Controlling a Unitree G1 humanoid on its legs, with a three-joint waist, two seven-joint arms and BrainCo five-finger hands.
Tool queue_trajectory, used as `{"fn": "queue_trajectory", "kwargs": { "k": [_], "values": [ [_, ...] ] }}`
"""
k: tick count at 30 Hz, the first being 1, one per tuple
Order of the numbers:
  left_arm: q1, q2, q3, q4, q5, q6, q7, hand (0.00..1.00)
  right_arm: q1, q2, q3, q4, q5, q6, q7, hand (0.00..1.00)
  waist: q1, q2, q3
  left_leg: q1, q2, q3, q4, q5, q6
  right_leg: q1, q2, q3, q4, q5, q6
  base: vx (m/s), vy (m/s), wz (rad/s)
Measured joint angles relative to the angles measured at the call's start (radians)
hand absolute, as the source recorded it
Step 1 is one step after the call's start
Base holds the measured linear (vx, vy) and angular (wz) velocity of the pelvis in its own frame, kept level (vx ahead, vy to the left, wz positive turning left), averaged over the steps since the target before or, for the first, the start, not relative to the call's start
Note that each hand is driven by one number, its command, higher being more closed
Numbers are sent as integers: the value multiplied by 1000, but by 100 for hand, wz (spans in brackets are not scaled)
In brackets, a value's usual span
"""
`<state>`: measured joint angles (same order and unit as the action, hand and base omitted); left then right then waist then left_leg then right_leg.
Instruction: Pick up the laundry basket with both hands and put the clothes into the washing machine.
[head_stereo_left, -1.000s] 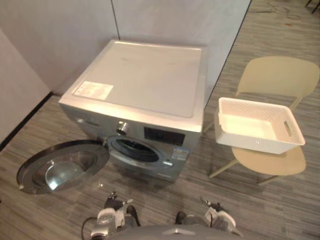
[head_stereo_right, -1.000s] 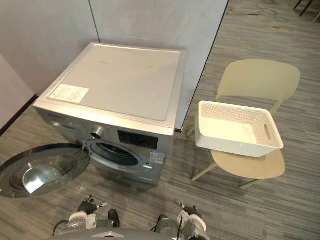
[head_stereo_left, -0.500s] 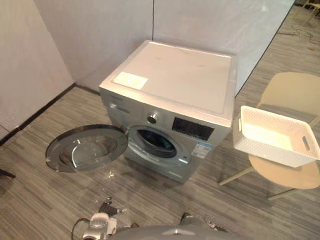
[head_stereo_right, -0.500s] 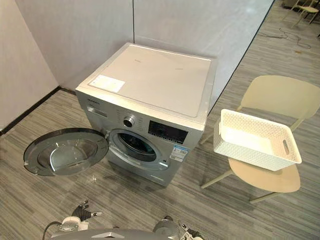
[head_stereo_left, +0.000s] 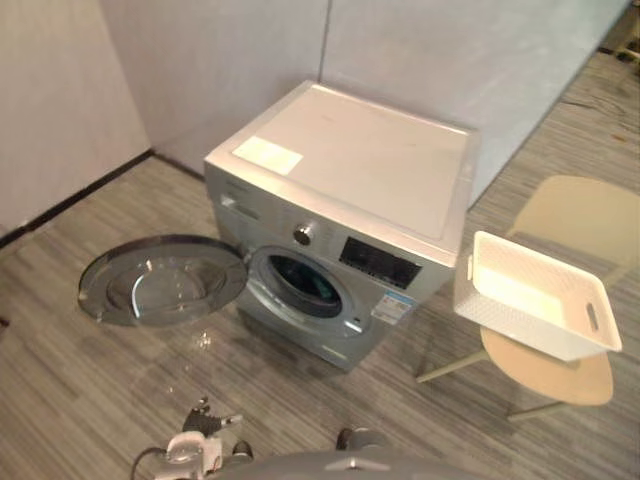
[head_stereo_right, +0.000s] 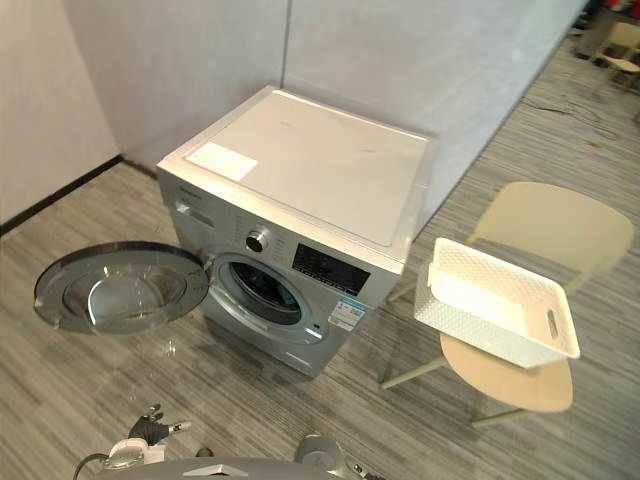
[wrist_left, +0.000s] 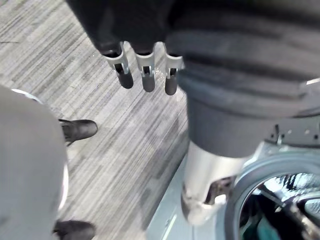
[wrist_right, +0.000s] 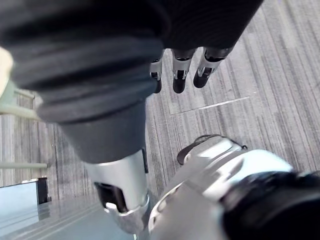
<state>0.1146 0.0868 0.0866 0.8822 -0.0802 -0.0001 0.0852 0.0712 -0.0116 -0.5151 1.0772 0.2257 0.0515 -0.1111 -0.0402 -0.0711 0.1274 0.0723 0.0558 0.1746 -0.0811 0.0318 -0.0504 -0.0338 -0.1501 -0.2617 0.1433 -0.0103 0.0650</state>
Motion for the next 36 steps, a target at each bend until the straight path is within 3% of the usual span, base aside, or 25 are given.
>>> {"fn": "queue_trajectory", "kwargs": {
  "k": [4, 10, 23, 35, 36],
  "values": [
    [97, -46, -1, -254, -102, -7, 18, 0, -56, -15, 3, -45, -28, -1, -1, 0, 30, 44, 9, -18, 19, -10, 2, 17, 1, 0, 22, -12, -31, 13, -5, 29, -66, 6],
    [190, -66, 26, -545, -173, -32, 18, 0, -40, -15, 43, -122, -15, -13, 0, 0, 33, 55, 0, -21, 16, -40, 2, 17, 1, 1, 17, -39, -23, -4, -1, 47, -18, 12],
    [189, -88, 50, -635, -193, -41, 54, 0, 64, 13, 7, -118, 3, -4, -1, 0, 24, 61, -55, -20, 12, -37, 2, 14, 5, 22, 15, -53, -64, -2, -3, 10, 6, 2],
    [155, -73, 109, -634, -193, -41, 118, 0, 81, 18, -1, -117, 4, 1, -4, 0, 5, 66, -84, -27, 21, 5, 1, 2, 1, 37, 38, -22, -161, 62, -11, 12, -1, -10],
    [130, -49, 108, -595, -192, -40, 128, 0, 39, 8, 42, -117, 2, 19, -2, 0, 1, 69, -94, -16, 25, 16, 1, -4, -7, 72, 53, -17, -223, 94, -8, 0, 0, 0]
  ]
}}
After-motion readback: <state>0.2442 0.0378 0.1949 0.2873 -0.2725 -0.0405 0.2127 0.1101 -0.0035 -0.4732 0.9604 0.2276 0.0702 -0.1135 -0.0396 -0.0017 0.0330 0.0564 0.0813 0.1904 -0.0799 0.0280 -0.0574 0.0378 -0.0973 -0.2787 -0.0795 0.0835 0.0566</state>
